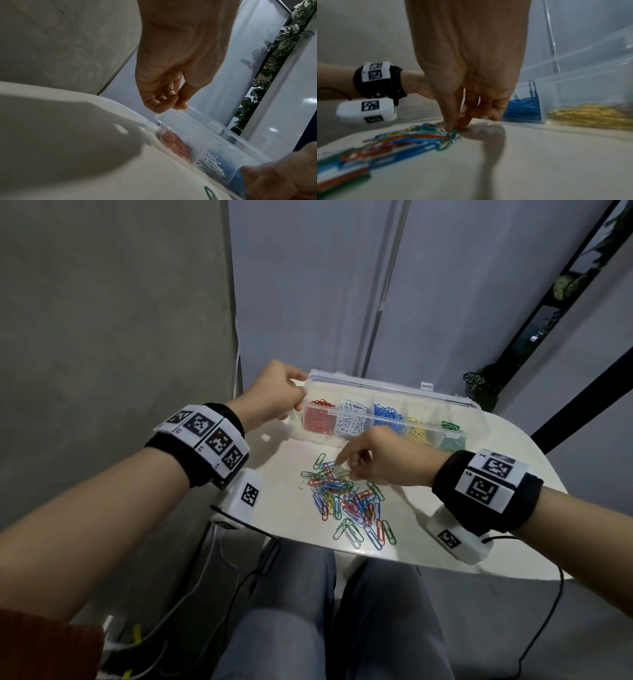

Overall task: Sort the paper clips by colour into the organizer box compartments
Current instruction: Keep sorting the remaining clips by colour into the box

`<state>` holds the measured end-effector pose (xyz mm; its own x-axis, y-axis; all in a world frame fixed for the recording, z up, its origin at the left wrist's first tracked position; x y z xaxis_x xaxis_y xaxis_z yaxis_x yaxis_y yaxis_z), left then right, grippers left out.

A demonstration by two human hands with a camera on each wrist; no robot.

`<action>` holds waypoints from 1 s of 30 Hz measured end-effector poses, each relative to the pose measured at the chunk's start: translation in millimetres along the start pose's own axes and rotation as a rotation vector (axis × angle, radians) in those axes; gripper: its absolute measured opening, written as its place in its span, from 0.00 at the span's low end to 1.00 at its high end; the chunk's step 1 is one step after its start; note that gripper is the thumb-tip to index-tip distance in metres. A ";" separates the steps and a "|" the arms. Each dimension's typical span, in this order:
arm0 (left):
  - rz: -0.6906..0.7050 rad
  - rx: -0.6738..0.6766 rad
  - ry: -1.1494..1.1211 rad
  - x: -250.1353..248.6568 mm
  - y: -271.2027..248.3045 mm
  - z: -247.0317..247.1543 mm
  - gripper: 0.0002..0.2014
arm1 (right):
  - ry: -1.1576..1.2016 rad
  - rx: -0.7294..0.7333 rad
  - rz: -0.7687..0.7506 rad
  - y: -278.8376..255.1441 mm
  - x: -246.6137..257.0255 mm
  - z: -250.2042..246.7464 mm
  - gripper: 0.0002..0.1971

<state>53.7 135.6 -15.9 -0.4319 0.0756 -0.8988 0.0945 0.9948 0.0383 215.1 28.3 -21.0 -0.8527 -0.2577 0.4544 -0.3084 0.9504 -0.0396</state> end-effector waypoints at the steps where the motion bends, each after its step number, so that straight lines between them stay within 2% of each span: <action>1: -0.001 0.001 -0.002 0.3 -0.2 -0.1 0.20 | -0.019 0.002 0.007 1.4 0.0 0.8 0.10; 3: 0.005 0.001 0.002 0.4 0.0 -0.9 0.19 | -0.066 -0.013 0.018 3.1 0.0 0.7 0.06; 12: 0.019 -0.004 0.023 -0.2 0.8 -1.1 0.20 | -0.196 -0.076 -0.005 -3.2 6.0 2.9 0.05; 16: 0.015 -0.004 0.019 -0.4 0.4 -0.8 0.19 | -0.128 -0.122 0.042 -5.5 3.4 -5.1 0.04; 18: 0.016 -0.006 0.019 -0.1 0.9 -0.7 0.19 | -0.103 -0.200 0.045 -5.1 4.7 -17.0 0.05; 20: 0.017 -0.005 0.023 -0.1 1.0 -0.6 0.19 | -0.035 -0.338 0.054 -0.7 7.3 -36.1 0.07; 22: 0.017 -0.002 0.022 -0.6 0.6 -0.3 0.19 | 0.028 -0.495 0.073 7.3 8.9 -59.4 0.05; 24: 0.011 -0.003 0.022 -0.8 0.2 -0.4 0.19 | 0.038 -0.590 0.117 18.2 8.1 -79.4 0.03; 26: 0.008 -0.005 0.025 -1.1 -0.2 -0.8 0.19 | 0.022 -0.585 0.162 31.0 5.4 -88.2 0.04; 28: 0.005 -0.007 0.031 -1.2 -0.2 -0.4 0.19 | 0.012 -0.516 0.191 39.8 2.2 -86.1 0.08; 30: 0.002 -0.007 0.033 -1.2 -0.1 -0.2 0.19 | -0.001 -0.473 0.172 40.9 2.9 -81.7 0.11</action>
<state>54.1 135.5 -14.7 -0.4608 0.0793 -0.8840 0.0889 0.9951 0.0430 234.4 80.6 51.5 -0.8749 -0.0899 0.4759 0.0616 0.9540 0.2935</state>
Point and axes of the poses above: each hand's wrist, its own y-axis towards the middle knuckle, its own z-axis out of the palm, x = y × z, the point moved 4 cm from there along y, towards the middle knuckle, and after that the axes turned 11 degrees about -x, right-handed, at the moved point
